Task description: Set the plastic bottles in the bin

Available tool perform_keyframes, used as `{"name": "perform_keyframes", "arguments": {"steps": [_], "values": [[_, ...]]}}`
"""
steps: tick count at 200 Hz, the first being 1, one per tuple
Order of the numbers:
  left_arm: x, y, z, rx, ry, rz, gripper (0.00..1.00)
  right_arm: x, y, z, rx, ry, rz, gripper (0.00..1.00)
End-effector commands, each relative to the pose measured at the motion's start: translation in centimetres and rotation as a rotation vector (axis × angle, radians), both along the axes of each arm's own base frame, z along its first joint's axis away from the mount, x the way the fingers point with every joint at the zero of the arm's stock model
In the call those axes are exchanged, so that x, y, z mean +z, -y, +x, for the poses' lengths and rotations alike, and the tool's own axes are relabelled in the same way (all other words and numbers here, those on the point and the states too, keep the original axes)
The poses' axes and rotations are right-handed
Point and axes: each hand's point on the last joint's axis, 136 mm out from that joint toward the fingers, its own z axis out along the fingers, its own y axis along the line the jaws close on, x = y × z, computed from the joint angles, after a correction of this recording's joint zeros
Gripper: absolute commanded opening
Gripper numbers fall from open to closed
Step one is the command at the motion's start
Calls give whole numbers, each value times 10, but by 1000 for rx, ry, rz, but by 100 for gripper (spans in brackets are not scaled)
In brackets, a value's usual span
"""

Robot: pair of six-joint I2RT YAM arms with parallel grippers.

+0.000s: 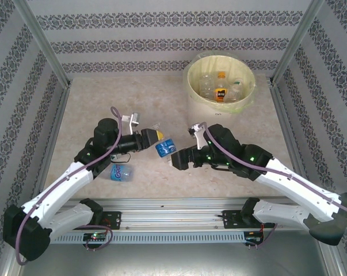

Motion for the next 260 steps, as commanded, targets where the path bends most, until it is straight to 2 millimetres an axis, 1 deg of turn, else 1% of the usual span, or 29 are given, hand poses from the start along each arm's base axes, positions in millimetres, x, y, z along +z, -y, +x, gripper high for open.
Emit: {"name": "perform_keyframes", "arguments": {"steps": [1,17,32,44,59,94,99,126,136,162,168,182,187,199,201,215,232,248,260], "values": [[4,5,-8,22,-4,-11,65,10,-18,0,34,-14,81,98],[10,9,-10,13,-4,-57,65,9,-22,2,36,-22,90,98],[13,12,-11,12,5,-58,65,8,-25,1,43,-32,107,98],[15,15,-12,6,11,-60,65,7,-28,1,50,-41,115,95],[19,20,-13,-6,16,-72,65,2,-28,1,47,-50,113,93],[26,27,-12,-19,21,-109,65,-4,-26,2,33,-50,99,91],[28,28,-12,-21,27,-116,65,-5,-25,3,29,-50,94,89],[27,28,-11,-14,29,-106,65,-9,-23,3,23,-52,79,77],[28,28,-11,-15,34,-112,66,-10,-22,4,18,-48,75,74],[28,30,-12,-22,30,-127,67,-8,-15,6,-5,-33,74,60],[27,31,-11,-22,29,-134,68,-7,-14,6,-9,-29,77,58],[28,31,-12,-21,36,-150,75,-4,-10,7,-20,-25,86,56],[28,31,-12,-19,39,-150,80,-3,-8,7,-22,-22,88,55],[28,28,-13,-9,60,-133,98,-3,-3,7,-36,-19,85,55],[28,27,-13,-4,65,-129,99,-2,-1,7,-39,-17,86,55],[28,22,-14,16,106,-97,100,-3,8,8,-63,-9,70,55],[33,16,-19,23,167,-92,100,-1,21,10,-92,6,46,56],[39,13,-25,15,217,-113,100,6,36,11,-123,36,25,56],[42,12,-30,3,243,-138,100,17,48,13,-147,68,10,56]]}}
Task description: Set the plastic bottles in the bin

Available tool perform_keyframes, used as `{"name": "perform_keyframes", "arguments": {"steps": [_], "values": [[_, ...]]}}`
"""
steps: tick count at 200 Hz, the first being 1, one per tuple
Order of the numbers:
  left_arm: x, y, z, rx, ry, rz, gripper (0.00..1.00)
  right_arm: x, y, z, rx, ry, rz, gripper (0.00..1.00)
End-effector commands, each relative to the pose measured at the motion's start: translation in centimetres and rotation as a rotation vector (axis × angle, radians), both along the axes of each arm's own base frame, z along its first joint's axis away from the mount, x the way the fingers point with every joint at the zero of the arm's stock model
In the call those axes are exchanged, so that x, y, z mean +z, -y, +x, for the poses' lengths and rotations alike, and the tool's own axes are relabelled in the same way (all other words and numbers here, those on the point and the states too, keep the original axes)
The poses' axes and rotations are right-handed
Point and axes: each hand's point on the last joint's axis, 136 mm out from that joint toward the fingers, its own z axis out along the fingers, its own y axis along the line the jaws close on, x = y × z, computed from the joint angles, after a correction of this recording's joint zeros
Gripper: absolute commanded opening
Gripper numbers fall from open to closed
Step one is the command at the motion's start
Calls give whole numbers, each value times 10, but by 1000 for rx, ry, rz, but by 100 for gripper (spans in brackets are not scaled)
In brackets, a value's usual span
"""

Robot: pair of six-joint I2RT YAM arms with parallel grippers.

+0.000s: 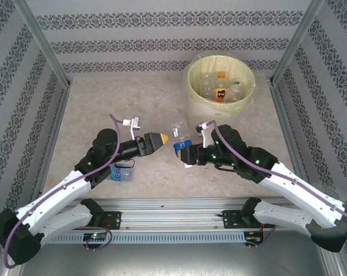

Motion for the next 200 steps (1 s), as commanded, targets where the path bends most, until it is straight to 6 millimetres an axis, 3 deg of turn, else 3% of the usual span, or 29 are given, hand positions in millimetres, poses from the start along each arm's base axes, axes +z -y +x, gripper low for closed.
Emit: {"name": "perform_keyframes", "arguments": {"steps": [1,42,64,89,113,160,200], "values": [[15,-1,-10,-17,128,-35,100,13,27,4,-62,63,-58,56],[17,-1,-17,-19,173,-80,100,61,75,28,-213,194,-178,57],[11,2,-20,-21,172,-55,100,88,92,45,-270,243,-226,57],[6,5,-23,-32,169,-28,100,115,109,71,-340,269,-268,58],[1,6,-25,-29,170,3,100,129,127,101,-417,293,-344,58],[0,0,-26,-7,191,46,100,128,157,155,-521,234,-427,58],[2,-2,-27,0,201,56,100,108,176,192,-566,140,-463,58]]}}
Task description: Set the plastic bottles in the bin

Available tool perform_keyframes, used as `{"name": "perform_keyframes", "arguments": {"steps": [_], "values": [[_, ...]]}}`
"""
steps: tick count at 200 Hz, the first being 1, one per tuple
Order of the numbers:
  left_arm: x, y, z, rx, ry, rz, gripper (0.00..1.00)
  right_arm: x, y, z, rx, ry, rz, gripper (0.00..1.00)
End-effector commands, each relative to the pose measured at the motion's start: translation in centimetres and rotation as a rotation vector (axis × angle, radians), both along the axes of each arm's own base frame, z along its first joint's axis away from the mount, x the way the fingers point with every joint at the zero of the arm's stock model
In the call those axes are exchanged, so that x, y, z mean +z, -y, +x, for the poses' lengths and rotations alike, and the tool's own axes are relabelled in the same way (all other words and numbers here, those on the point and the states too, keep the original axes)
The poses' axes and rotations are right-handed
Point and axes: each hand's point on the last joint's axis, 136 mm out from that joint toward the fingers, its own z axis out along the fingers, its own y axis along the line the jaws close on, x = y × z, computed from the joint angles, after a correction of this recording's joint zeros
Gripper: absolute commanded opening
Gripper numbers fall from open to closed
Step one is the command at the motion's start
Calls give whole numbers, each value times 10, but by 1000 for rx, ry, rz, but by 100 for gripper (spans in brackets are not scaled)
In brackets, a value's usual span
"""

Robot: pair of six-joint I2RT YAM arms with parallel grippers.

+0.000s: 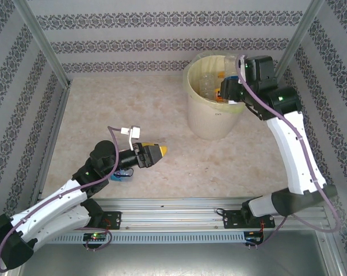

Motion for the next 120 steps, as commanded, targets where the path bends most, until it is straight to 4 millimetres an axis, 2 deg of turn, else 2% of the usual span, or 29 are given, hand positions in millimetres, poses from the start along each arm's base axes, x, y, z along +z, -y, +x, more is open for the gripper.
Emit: {"name": "perform_keyframes", "arguments": {"steps": [1,45,83,120], "values": [[13,0,-4,-3,51,7,100,-4,11,11,-14,-37,-19,58],[11,-1,-3,6,46,22,100,-20,23,41,-40,-91,-2,60],[8,-4,-2,21,36,39,100,-29,27,55,-42,-126,-8,64],[7,-6,-3,29,35,51,100,-29,28,58,-43,-131,-15,80]]}}
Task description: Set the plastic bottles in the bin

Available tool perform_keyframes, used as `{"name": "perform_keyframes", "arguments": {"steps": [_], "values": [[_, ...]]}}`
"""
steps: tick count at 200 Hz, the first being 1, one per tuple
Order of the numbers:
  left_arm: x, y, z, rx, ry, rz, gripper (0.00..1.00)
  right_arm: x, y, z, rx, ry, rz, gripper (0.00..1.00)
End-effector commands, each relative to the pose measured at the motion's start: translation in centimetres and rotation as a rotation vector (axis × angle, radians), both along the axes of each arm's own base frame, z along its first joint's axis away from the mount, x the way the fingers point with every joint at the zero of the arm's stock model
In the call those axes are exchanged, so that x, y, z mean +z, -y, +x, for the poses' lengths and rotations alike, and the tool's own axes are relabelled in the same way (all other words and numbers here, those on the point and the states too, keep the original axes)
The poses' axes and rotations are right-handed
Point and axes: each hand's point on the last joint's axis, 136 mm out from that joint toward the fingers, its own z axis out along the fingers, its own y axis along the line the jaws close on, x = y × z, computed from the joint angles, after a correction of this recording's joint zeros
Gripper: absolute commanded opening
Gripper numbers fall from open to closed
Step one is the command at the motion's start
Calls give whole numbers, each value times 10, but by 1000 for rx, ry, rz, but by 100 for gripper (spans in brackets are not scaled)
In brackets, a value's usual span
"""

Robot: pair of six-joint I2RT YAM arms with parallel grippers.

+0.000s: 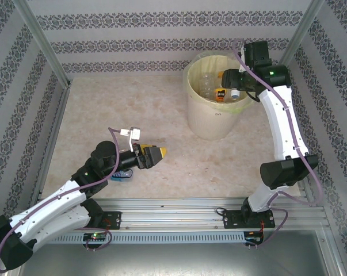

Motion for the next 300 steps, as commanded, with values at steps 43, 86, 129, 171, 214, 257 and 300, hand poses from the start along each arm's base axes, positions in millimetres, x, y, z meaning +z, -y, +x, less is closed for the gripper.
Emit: {"name": "perform_keyframes", "arguments": {"steps": [43,86,129,171,214,257,300], "values": [[17,-3,-5,2,52,8,100,23,3,-23,21,52,10,89],[12,-9,-4,18,62,102,100,27,-16,-75,88,122,71,91],[-2,-28,-4,68,43,272,100,6,-62,-150,254,139,301,93],[-24,-77,-2,220,-37,544,100,-40,-109,-218,417,66,513,98],[-58,-129,-9,337,-203,850,100,-85,-136,-250,485,-19,600,98],[-92,-173,-32,548,-549,926,100,-112,-143,-257,498,-55,577,98],[-116,-190,-47,742,-767,781,100,-119,-144,-256,490,-49,584,98]]}}
